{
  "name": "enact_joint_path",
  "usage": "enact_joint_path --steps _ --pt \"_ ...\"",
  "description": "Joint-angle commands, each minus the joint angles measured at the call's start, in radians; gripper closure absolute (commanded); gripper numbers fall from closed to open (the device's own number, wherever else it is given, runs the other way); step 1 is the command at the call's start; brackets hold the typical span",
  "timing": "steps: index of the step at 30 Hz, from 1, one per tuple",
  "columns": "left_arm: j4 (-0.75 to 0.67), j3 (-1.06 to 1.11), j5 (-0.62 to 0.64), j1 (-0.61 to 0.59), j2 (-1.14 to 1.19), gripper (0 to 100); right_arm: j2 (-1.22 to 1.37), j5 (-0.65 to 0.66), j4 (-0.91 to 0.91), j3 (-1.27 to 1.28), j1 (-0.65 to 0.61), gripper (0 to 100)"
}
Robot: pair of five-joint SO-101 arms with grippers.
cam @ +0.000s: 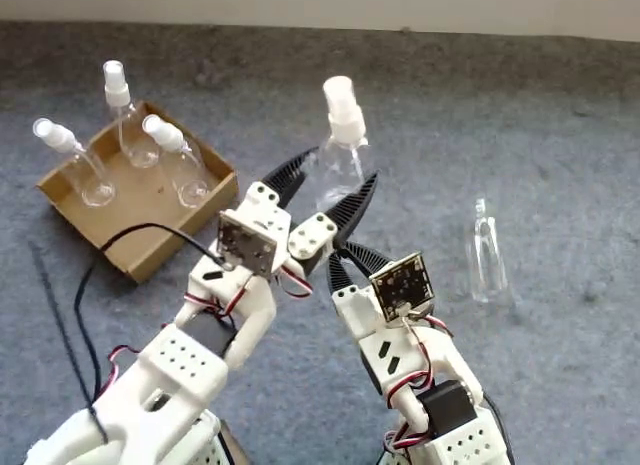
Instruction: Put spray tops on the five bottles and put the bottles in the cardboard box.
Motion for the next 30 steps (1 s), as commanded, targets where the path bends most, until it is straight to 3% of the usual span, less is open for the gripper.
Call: enact_joint_path --steps 1,9,13,19,30 --pt "-0.203 -0.058 0.009 0.022 0.186 87 -0.012 0.003 -0.03 -0.018 -0.01 99.4" --pt "-0.315 -0.035 0.011 0.053 0.354 87 -0.012 0.003 -0.03 -0.018 -0.005 99.4" --pt "-0.316 0.007 0.006 0.124 0.329 87 -0.012 0.005 -0.087 -0.01 0.005 99.4" --pt "-0.315 0.05 0.011 0.122 0.291 87 -0.012 0.005 -0.183 0.019 0.094 99.4" --pt "-0.31 0.127 0.011 0.143 0.128 87 -0.012 0.009 -0.282 0.128 0.105 99.4"
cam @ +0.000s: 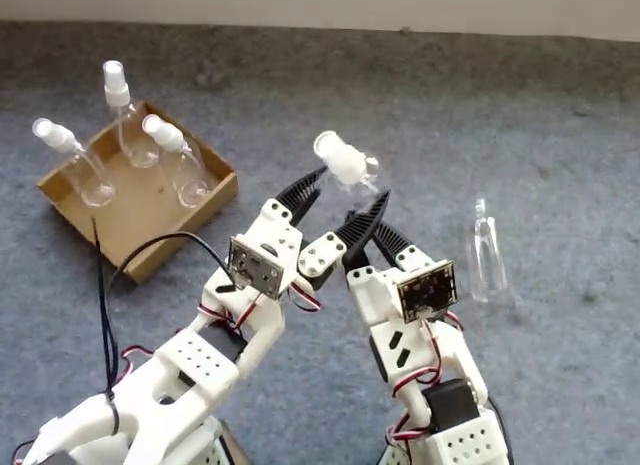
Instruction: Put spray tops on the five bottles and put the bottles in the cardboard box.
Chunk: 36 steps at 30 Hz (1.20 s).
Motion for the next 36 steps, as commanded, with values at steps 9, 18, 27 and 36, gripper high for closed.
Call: enact_joint_path --steps 9,18,27,36 --pt "0.015 0.036 0.0 0.028 -0.107 87 -0.016 0.002 -0.047 0.117 0.07 99.4" --pt "0.034 0.031 0.0 0.008 -0.107 87 -0.016 0.002 -0.01 0.125 0.088 99.4" --pt "0.029 0.145 0.0 -0.096 -0.107 87 -0.016 0.003 0.045 0.119 0.137 99.4" --pt "0.029 0.271 0.002 -0.094 -0.107 87 -0.016 -0.044 0.076 0.122 0.32 99.4"
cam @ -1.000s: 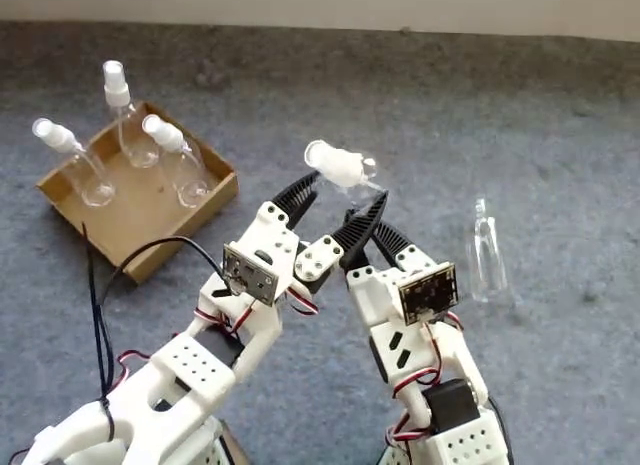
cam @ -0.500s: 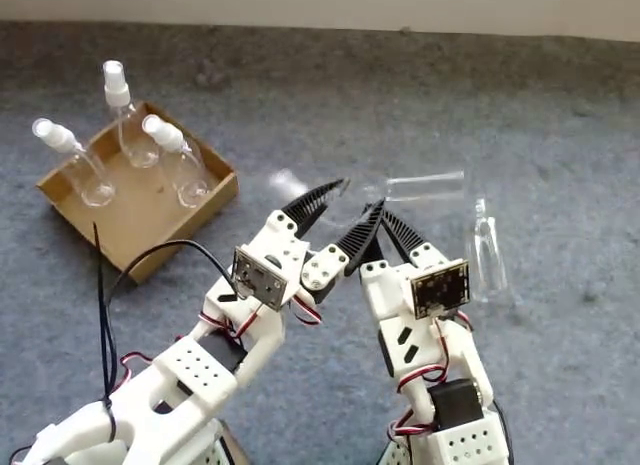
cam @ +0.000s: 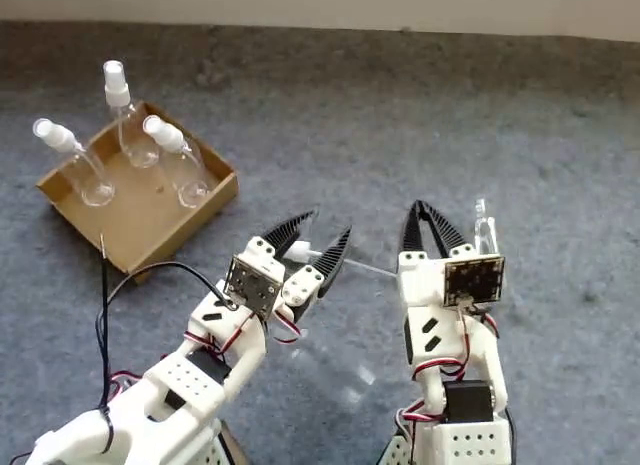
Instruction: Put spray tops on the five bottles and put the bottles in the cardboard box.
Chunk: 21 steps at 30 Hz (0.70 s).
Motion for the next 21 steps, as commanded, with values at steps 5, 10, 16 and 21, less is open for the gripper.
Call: enact_joint_path --steps 5,10,16,21 --pt "0.002 0.031 0.009 -0.044 -0.025 87 -0.015 -0.051 0.079 0.119 0.019 99.4" --pt "-0.002 0.031 0.005 -0.104 -0.025 87 -0.015 -0.051 0.079 0.12 0.019 99.4" --pt "-0.002 0.031 0.006 -0.162 -0.025 87 -0.015 -0.051 0.079 0.12 0.019 99.4" --pt "0.003 0.025 -0.04 -0.168 -0.025 87 -0.015 -0.049 0.084 0.12 0.019 99.4"
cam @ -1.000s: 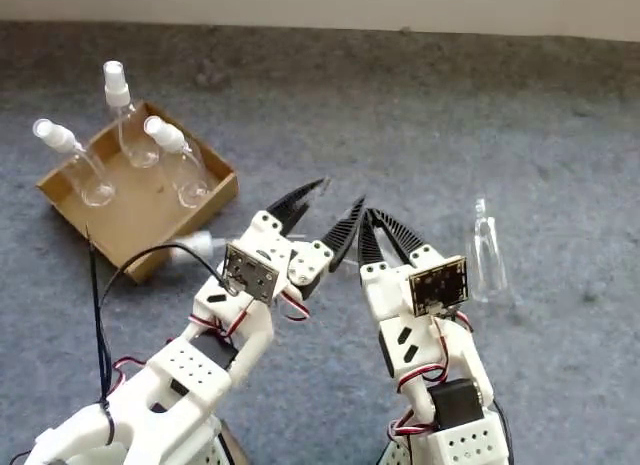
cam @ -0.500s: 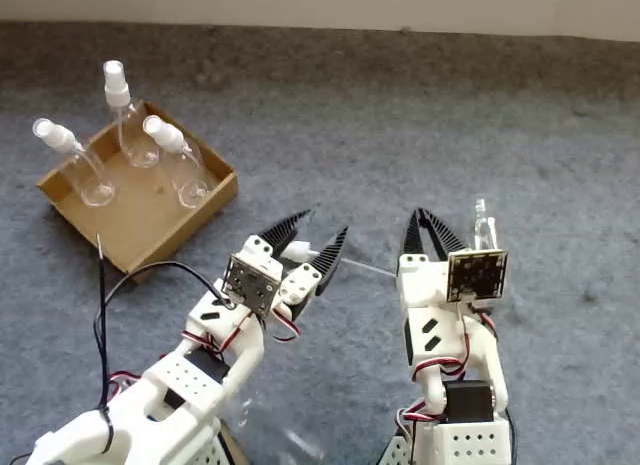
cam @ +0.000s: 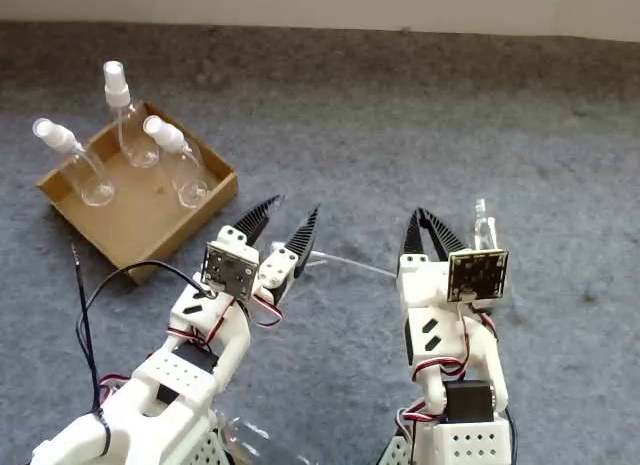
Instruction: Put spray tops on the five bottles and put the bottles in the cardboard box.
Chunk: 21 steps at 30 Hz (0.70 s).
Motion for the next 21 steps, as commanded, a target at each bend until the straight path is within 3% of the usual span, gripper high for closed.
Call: enact_joint_path --steps 1,6,10,14,21 --pt "0.003 0.012 -0.075 -0.016 -0.025 87 -0.013 -0.011 0.005 0.12 0.012 99.4" --pt "0.005 0.015 -0.137 -0.018 -0.025 87 -0.013 -0.011 0.007 0.12 0.012 99.4" --pt "0.086 -0.007 -0.137 -0.018 -0.027 87 -0.013 -0.011 0.133 0.074 -0.015 99.1" --pt "0.321 -0.116 -0.132 -0.038 -0.027 87 -0.013 -0.009 0.248 -0.013 -0.076 99.0" --pt "0.81 -0.332 -0.13 -0.093 -0.094 87 -0.013 -0.005 0.251 -0.031 -0.081 98.9"
